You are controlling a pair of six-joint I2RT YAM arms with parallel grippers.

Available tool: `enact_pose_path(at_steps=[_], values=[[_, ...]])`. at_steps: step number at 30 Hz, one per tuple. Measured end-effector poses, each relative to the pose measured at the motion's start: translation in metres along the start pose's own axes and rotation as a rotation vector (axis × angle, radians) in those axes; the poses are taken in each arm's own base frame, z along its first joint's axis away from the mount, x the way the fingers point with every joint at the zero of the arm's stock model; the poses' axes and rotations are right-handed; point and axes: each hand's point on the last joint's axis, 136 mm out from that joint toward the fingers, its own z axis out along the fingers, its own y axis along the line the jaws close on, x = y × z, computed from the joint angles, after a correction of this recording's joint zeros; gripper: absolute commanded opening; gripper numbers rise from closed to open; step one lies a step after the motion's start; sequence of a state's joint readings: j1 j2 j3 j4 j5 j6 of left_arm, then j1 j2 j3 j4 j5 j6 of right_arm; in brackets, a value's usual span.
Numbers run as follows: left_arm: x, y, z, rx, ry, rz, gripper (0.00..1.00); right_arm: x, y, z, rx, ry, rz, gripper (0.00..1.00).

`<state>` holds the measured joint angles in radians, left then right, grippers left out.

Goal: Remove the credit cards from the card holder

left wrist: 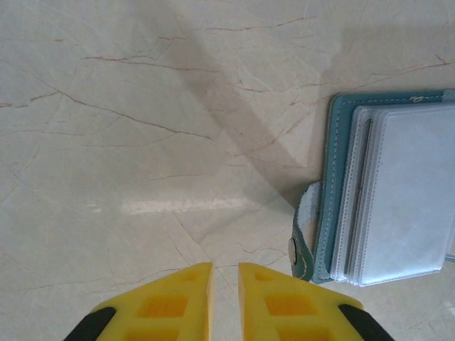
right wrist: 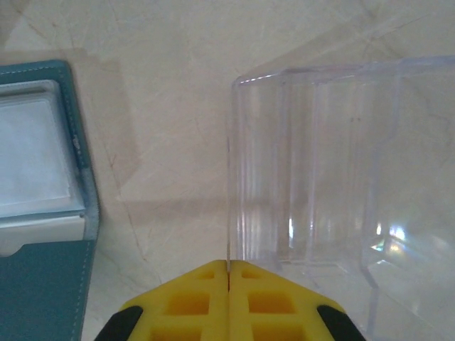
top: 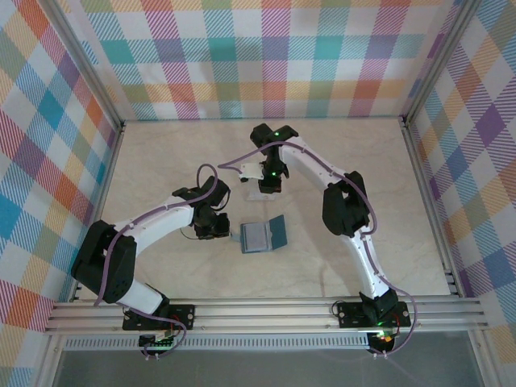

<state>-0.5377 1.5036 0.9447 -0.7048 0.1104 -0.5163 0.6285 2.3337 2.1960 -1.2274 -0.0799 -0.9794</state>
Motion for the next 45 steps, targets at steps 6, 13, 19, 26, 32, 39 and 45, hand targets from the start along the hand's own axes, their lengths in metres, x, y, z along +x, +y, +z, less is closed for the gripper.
enact_pose_path(at_steps=[6, 13, 19, 26, 32, 39, 45], values=[[0.0, 0.0, -0.001, 0.002, -0.003, 0.0, 0.17, -0.005, -0.001, -0.009, 0.003, -0.017, -0.004, 0.0], [0.0, 0.0, -0.001, 0.002, -0.003, 0.0, 0.17, -0.016, -0.007, -0.025, 0.054, -0.07, -0.018, 0.0], [0.0, 0.0, -0.001, 0.002, -0.003, 0.0, 0.17, -0.022, -0.018, -0.038, 0.121, -0.088, -0.029, 0.0], [0.0, 0.0, -0.001, 0.002, -0.003, 0.0, 0.17, -0.02, -0.022, -0.037, 0.14, -0.074, -0.032, 0.0], [0.0, 0.0, -0.001, 0.002, -0.003, -0.003, 0.17, -0.018, -0.027, -0.02, 0.122, -0.053, -0.027, 0.0], [0.0, 0.0, -0.001, 0.001, -0.002, -0.011, 0.17, -0.011, -0.018, -0.005, 0.061, -0.022, -0.017, 0.0], [0.002, 0.002, 0.001, -0.003, 0.003, -0.011, 0.17, -0.006, -0.007, -0.005, 0.013, -0.009, -0.026, 0.0]])
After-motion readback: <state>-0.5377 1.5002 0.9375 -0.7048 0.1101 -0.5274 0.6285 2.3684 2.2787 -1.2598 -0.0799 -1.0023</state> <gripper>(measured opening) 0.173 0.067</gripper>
